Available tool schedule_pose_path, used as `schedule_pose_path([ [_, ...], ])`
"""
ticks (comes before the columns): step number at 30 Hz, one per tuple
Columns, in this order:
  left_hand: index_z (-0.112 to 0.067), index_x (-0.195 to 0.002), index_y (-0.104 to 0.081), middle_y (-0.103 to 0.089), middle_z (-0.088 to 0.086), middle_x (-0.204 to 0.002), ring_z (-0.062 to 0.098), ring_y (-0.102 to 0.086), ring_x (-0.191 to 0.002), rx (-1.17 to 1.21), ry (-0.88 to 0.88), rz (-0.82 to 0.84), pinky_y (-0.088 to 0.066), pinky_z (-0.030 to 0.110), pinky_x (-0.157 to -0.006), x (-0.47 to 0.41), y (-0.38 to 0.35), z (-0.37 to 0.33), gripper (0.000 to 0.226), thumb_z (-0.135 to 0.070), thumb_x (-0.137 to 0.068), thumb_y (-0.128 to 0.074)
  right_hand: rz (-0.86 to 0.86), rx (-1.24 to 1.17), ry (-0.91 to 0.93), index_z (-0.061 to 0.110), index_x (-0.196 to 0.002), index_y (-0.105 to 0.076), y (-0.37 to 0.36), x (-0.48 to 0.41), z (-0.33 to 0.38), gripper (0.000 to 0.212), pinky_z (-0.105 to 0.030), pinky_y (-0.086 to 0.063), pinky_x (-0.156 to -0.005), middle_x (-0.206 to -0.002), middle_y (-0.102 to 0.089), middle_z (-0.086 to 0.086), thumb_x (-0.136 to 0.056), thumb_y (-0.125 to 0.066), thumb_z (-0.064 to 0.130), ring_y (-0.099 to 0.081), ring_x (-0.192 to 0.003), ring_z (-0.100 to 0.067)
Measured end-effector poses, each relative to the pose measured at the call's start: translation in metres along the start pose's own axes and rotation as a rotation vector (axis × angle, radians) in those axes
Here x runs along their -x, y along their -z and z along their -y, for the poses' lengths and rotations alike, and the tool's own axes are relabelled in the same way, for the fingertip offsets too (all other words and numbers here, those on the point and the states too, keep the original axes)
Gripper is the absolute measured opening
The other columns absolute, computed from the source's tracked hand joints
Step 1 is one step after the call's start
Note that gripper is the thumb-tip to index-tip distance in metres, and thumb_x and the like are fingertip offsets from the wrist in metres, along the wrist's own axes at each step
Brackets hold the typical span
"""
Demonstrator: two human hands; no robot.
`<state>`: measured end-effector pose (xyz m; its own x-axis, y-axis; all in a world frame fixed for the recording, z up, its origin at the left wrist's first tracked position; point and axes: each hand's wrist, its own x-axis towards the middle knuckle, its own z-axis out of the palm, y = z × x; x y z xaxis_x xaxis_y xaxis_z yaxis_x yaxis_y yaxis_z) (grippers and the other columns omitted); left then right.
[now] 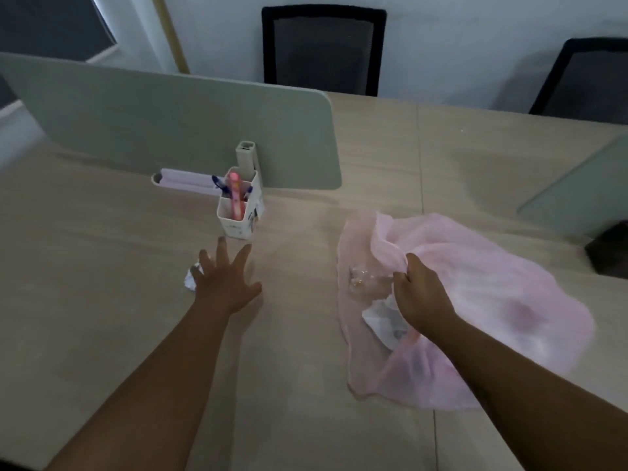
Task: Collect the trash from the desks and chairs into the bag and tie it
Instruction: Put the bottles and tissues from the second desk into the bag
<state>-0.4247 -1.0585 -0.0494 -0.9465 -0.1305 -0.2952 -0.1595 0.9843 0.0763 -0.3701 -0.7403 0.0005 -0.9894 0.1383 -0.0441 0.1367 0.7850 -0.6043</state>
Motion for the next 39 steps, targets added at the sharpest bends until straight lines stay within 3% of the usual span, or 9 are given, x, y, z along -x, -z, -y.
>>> schedule_pose_path([
  [4,-0.048,-0.152,-0.004,0.024,0.001,-0.161,0.045,0.004,-0.146,0.044,0.145,0.044,-0.016,0.061,-0.112,-0.017,-0.018,0.043,0.077,-0.046,-0.093,-0.052,0.049,0.025,-0.031,0.013,-0.109,-0.055,-0.014,-0.005,0.008,0.023,-0.044,-0.056,-0.085,-0.101,-0.065,-0.007,-0.101,-0.039,0.028,-0.064,-0.090,-0.025],
  [10,-0.006,-0.107,-0.061,-0.052,0.022,-0.114,0.044,-0.052,-0.104,0.265,-0.024,-0.194,-0.046,0.047,-0.084,-0.036,-0.043,0.054,0.019,-0.013,-0.092,-0.052,0.001,0.094,-0.041,0.009,-0.101,-0.052,-0.004,-0.013,-0.002,0.022,-0.044,-0.054,-0.078,-0.092,-0.062,-0.011,-0.099,-0.037,0.023,-0.061,-0.082,-0.027],
  [16,-0.020,-0.097,-0.053,-0.067,-0.006,-0.108,0.013,-0.065,-0.095,0.781,-0.453,0.132,-0.044,0.012,-0.073,-0.016,-0.010,-0.082,0.021,-0.019,-0.086,-0.071,-0.153,0.167,-0.178,0.006,-0.108,-0.051,0.030,-0.011,-0.026,0.029,-0.034,-0.042,-0.073,-0.095,-0.056,-0.009,-0.100,-0.031,0.025,-0.052,-0.082,-0.025],
  [21,-0.034,-0.106,-0.062,-0.070,-0.001,-0.107,0.010,-0.066,-0.090,0.942,-0.657,0.487,-0.056,0.029,-0.077,0.022,0.005,-0.184,0.039,-0.029,-0.073,-0.083,-0.312,0.113,-0.310,0.002,-0.107,-0.053,0.074,0.003,-0.047,0.028,-0.041,-0.044,-0.086,-0.105,-0.061,-0.018,-0.100,-0.035,0.023,-0.058,-0.098,-0.036],
  [26,-0.036,-0.135,-0.053,-0.061,-0.005,-0.124,0.009,-0.062,-0.111,0.970,-0.655,0.685,-0.054,0.020,-0.081,0.028,0.029,-0.223,0.055,-0.035,-0.084,-0.075,-0.390,0.085,-0.425,0.003,-0.100,-0.051,0.108,0.024,-0.078,0.024,-0.040,-0.043,-0.080,-0.097,-0.058,-0.017,-0.099,-0.035,0.021,-0.055,-0.089,-0.034],
  [30,-0.022,-0.104,-0.065,-0.064,0.000,-0.100,0.022,-0.061,-0.089,0.960,-0.586,0.282,-0.049,0.027,-0.069,0.009,0.022,-0.223,0.022,-0.012,-0.086,-0.071,-0.422,0.050,-0.462,0.001,-0.098,-0.050,0.120,0.039,-0.091,0.022,-0.044,-0.047,-0.083,-0.099,-0.059,-0.020,-0.098,-0.036,0.017,-0.054,-0.088,-0.035],
  [33,-0.024,-0.117,-0.054,-0.046,0.005,-0.117,0.031,-0.047,-0.109,0.530,-0.428,-0.162,-0.043,0.038,-0.089,-0.010,0.001,-0.223,0.050,-0.036,-0.075,-0.078,-0.459,0.039,-0.440,0.001,-0.101,-0.052,0.126,0.043,-0.095,0.022,-0.049,-0.048,-0.086,-0.101,-0.061,-0.021,-0.095,-0.037,0.016,-0.057,-0.093,-0.039],
  [36,-0.029,-0.120,-0.055,-0.050,0.007,-0.131,0.036,-0.048,-0.117,0.376,-0.289,-0.053,-0.043,0.042,-0.093,-0.025,-0.009,-0.221,0.043,-0.052,-0.084,-0.059,-0.486,0.046,-0.419,0.003,-0.101,-0.052,0.137,0.046,-0.099,0.020,-0.048,-0.049,-0.083,-0.098,-0.061,-0.019,-0.094,-0.037,0.015,-0.057,-0.091,-0.038],
  [39,-0.014,-0.077,-0.057,-0.066,0.017,-0.092,0.036,-0.062,-0.090,0.473,-0.398,-0.081,-0.042,0.032,-0.069,-0.028,0.000,-0.226,0.023,-0.027,-0.092,-0.045,-0.492,0.062,-0.429,0.007,-0.097,-0.050,0.154,0.050,-0.105,0.018,-0.049,-0.050,-0.079,-0.095,-0.060,-0.017,-0.094,-0.036,0.018,-0.058,-0.087,-0.037],
])
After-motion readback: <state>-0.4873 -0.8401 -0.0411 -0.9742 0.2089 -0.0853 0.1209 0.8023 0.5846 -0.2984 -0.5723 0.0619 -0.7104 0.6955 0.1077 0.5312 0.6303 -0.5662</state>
